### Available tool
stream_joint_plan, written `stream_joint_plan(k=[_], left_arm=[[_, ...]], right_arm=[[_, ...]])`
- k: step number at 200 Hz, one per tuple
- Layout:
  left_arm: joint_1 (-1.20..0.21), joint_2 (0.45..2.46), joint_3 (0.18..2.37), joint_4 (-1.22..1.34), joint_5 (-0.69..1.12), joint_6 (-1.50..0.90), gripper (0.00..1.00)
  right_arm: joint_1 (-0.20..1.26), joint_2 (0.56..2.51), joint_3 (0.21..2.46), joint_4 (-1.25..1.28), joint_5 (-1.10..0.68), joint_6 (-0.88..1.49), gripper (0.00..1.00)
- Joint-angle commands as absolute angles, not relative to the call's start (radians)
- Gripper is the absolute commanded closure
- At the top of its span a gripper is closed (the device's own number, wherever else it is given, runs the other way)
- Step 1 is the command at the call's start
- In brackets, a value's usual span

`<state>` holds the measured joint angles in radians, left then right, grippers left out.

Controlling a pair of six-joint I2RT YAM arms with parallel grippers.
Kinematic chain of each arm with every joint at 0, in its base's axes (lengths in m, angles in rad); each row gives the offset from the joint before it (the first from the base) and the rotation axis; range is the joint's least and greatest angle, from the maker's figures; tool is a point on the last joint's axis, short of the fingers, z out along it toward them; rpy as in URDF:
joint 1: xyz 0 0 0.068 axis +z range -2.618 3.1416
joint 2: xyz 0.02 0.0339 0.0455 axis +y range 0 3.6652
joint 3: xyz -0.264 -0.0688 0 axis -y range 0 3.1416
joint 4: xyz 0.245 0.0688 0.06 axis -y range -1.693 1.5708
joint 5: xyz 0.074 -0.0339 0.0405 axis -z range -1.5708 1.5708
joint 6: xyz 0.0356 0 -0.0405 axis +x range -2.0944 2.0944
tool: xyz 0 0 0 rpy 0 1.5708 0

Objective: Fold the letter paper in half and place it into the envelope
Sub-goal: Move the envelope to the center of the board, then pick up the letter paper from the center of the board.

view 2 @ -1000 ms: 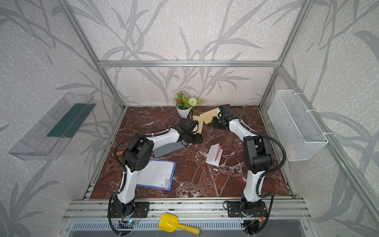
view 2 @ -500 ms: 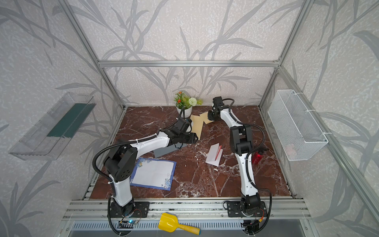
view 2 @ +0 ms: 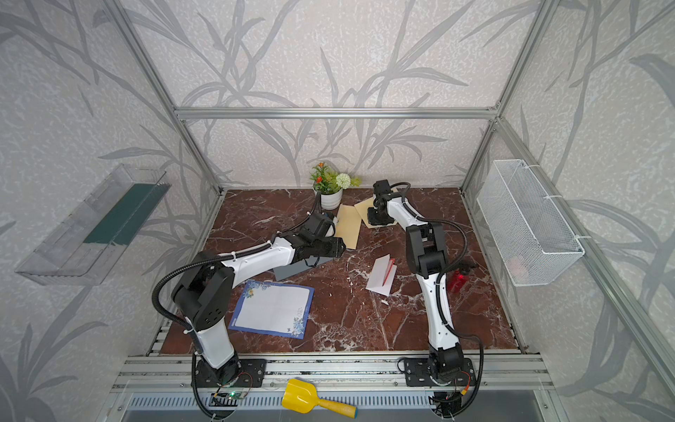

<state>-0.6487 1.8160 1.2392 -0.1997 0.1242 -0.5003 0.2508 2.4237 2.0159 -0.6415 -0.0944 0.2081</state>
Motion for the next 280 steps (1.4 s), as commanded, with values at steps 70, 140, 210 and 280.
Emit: stream_joint_plan(k=[70,140,210,280], left_arm=[[-0.603,1.749,1.184,-0.174,0.115,-0.545,0.44],[-0.591,1.729,1.189,-0.167,0.141,-0.541,0.44],[-0.591,1.683,1.123,-0.140,0.148,-0.570,0.44],[-0.591,1.641,1.076,-0.125,0.143,-0.565,0.44]], right_arm=[[0.270,2.211,1.679,-0.590,-0.099,0.189,0.78],[0.303,1.985,1.399,-0.565,-0.096,0.167,0.78],[0.309,1.777,1.377,-0.558,-0.094,0.218,0.61],[0.318,1.322,0.937,-0.561,-0.086,0.419,0.31]])
